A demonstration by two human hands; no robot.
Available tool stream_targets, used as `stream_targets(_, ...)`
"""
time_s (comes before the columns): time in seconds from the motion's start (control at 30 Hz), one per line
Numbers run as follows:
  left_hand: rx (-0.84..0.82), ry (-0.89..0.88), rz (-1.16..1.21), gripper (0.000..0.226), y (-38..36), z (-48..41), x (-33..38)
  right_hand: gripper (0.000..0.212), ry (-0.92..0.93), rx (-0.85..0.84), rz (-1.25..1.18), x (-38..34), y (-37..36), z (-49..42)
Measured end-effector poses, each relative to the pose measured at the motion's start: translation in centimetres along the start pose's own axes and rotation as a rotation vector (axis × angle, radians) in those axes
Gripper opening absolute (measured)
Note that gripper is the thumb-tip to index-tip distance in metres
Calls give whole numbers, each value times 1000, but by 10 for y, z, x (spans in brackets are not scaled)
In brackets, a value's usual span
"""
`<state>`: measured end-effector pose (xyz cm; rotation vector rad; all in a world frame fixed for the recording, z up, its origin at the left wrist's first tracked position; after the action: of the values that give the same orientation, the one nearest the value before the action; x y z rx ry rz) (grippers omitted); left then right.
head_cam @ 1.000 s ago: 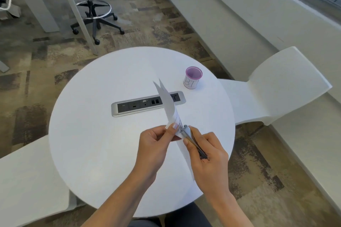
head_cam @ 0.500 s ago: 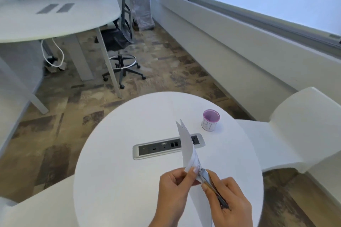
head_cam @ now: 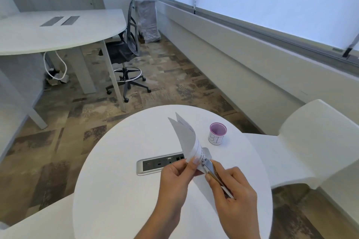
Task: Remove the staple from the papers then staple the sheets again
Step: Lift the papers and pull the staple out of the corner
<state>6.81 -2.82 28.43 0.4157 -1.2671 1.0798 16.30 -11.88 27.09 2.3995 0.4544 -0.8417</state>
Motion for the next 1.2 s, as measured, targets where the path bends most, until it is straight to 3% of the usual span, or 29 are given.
stream_targets(0.2, -13, -33, 16, 26, -4, -2, 14, 51, 25, 55, -42, -10, 2, -11)
stream_targets(0.87, 103, -163, -75, 27, -18, 7, 37, 40, 55, 95, -17, -22, 6, -25)
stream_targets(1.0, 108, -219, -94, 34, -18, 8, 41, 34, -76, 117, -197, -29, 7, -28)
stream_targets(1.2, 83, -222, -38, 20, -18, 7, 46, 24, -295, 79, -485, -39, 5, -32)
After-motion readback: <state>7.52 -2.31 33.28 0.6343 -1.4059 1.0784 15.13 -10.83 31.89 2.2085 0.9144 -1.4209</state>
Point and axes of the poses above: each hand's wrist, its own z-axis away from the middle knuckle, its own y-axis out of the back of the hand, x = y × z, the point moved 2 cm from there along -z, towards the middle knuckle, and after that the axes turned 7 degrees about y, right-handed, at the moved point
